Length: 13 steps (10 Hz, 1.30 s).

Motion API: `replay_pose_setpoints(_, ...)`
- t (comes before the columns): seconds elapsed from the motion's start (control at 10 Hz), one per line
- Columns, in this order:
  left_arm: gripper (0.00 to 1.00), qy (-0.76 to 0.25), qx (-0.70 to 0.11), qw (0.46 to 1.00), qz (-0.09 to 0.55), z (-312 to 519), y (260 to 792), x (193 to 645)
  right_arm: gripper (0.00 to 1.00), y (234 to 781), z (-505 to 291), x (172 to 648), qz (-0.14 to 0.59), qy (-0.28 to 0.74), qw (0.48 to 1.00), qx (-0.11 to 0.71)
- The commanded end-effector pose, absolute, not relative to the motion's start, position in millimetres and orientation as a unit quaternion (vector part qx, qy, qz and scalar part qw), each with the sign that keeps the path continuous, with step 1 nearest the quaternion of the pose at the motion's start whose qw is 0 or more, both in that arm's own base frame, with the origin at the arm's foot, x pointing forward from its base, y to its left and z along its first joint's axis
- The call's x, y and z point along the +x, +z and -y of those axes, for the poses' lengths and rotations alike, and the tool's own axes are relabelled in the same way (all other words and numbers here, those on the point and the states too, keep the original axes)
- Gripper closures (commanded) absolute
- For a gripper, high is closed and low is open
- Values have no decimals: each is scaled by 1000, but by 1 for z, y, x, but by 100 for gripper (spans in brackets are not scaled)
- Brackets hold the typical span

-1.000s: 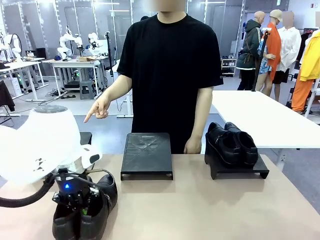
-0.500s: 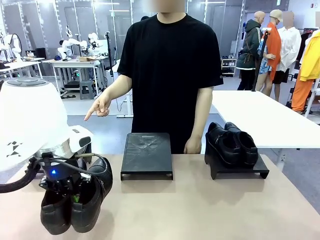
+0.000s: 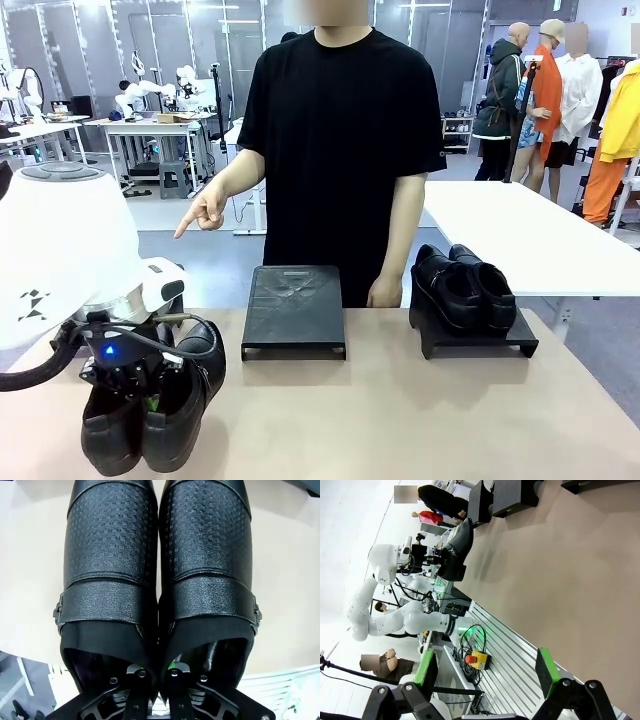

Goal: Place the shoes on the stand as instructed by the person.
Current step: Pick up another pair of Shoes and place it on the Shoes Stand indicated by the person.

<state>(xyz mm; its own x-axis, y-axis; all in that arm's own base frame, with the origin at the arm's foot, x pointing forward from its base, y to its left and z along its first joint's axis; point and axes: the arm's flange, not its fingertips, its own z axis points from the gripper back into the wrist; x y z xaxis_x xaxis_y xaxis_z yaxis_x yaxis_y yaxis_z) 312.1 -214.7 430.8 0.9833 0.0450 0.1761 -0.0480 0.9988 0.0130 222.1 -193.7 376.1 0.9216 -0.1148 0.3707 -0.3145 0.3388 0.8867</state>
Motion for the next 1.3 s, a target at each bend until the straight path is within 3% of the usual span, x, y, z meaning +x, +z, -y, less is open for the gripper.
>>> replay_pose_setpoints(0.0,100,25,4,995,95,214,439,313,0,380,192,221,194,64,793,574)
replay_pose_setpoints(0.1,93,23,9,996,88,215,431,312,0,380,192,221,194,64,793,574)
replay_pose_setpoints(0.5,93,-20,-10,985,174,161,498,333,0,380,192,221,194,64,793,574)
replay_pose_setpoints(0.9,93,-2,5,958,287,89,525,403,0,380,192,221,194,64,793,574)
replay_pose_setpoints(1.2,93,10,9,957,289,50,511,462,0,380,192,221,194,64,793,574)
